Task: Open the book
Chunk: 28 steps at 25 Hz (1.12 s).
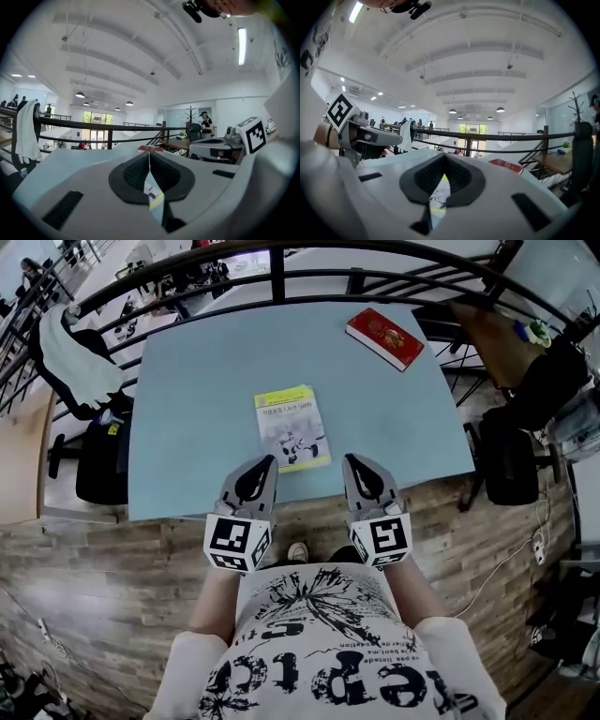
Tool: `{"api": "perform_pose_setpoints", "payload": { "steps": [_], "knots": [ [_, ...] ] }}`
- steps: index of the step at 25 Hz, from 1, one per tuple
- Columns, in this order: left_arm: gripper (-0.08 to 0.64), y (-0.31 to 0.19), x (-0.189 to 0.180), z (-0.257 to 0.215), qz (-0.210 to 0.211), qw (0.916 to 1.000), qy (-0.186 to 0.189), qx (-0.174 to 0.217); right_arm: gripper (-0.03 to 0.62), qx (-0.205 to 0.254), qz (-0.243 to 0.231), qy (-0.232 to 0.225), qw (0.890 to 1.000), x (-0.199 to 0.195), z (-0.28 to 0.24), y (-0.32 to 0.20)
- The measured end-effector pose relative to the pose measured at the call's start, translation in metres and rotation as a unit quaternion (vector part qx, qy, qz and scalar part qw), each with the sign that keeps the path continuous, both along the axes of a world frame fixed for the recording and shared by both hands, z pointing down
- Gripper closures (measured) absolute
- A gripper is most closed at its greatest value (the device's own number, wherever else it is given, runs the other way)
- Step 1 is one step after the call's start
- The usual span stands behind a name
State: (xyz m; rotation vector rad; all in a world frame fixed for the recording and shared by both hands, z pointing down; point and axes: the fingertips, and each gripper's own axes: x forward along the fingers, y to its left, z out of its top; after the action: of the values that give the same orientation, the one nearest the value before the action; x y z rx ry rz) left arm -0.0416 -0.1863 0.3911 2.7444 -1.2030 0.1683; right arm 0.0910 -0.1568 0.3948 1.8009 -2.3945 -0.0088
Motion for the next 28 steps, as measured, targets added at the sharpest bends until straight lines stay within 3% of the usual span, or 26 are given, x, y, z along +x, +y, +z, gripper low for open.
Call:
{"api": "perform_pose_setpoints", "payload": {
  "steps": [7, 15, 18, 20, 28],
  "knots": [
    [0.538, -0.033, 0.027, 0.041, -0.001, 0.9983, -0.022, -0.053, 0.581, -0.044, -0.015, -0.009, 0.999, 0.023, 0.03, -0.045],
    [0.538, -0.051, 0.074, 0.116, -0.014, 0.9891, -0.064, -0.132, 0.581, -0.093, -0.065, -0.003, 0.994, 0.055, 0.056, -0.072],
    [0.532, -0.048, 0.096, 0.152, 0.007, 0.9814, -0.103, -0.162, 0.581, -0.105, -0.07, -0.006, 0.992, 0.07, 0.064, -0.079],
    [0.477, -0.041, 0.111, 0.175, 0.024, 0.9739, -0.138, -0.179, 0.581, -0.115, -0.068, -0.013, 0.991, 0.079, 0.07, -0.079],
    [0.389, -0.039, 0.146, 0.227, 0.05, 0.953, -0.236, -0.184, 0.581, -0.151, -0.064, -0.028, 0.986, 0.103, 0.097, -0.075]
  ]
}}
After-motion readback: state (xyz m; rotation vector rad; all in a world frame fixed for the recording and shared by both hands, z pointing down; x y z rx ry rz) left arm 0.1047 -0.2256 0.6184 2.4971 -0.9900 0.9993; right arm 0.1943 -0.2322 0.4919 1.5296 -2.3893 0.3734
